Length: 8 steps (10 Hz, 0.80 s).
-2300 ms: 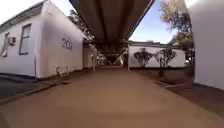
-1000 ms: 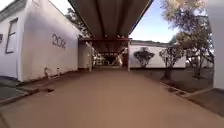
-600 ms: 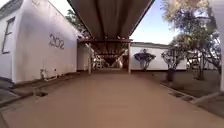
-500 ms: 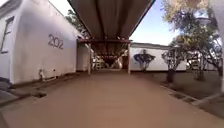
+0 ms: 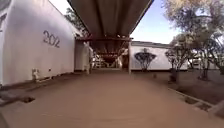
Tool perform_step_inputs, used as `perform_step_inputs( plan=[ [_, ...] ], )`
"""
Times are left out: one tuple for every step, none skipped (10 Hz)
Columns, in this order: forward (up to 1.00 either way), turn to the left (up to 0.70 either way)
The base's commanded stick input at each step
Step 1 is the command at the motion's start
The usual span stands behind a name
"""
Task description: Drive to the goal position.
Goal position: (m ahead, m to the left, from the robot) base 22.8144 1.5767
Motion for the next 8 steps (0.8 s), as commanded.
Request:
perform_step_inputs(
  plan=[
    [0.70,0.00],
    [0.70,0.00],
    [0.70,0.00],
    [0.70,0.00],
    [0.70,0.16],
    [0.70,0.33],
    [0.70,0.19],
    [0.70,0.02]
  ],
)
